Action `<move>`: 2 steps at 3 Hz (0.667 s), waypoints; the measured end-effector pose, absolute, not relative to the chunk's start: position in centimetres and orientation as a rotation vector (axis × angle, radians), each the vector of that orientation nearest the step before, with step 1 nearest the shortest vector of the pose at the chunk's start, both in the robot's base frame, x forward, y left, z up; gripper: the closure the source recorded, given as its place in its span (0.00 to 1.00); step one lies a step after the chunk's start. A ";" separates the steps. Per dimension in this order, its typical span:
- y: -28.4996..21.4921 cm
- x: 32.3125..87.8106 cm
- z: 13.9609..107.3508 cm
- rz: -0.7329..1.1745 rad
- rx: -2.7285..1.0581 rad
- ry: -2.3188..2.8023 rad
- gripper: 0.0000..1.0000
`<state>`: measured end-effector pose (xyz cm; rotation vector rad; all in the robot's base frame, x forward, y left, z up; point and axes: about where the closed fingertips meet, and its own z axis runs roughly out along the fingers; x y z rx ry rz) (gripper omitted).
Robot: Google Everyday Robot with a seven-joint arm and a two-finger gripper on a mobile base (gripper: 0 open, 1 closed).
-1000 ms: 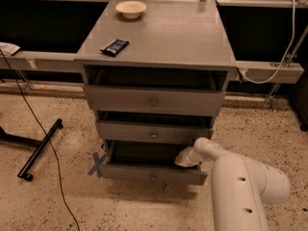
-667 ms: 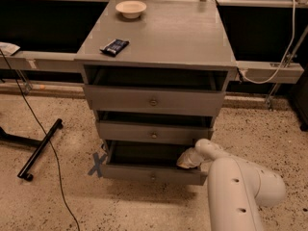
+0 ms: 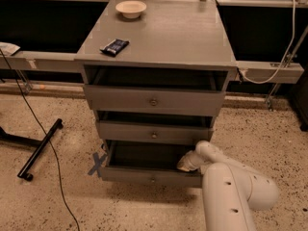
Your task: Open bottom drawer
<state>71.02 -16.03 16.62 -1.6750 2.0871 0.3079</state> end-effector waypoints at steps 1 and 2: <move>-16.7 69.6 16.0 0.353 -1.681 2.113 1.00; -17.8 68.1 16.6 0.382 -1.651 2.140 1.00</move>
Offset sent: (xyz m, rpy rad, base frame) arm -0.0785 -0.0314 0.0129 0.0479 0.1294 -0.0497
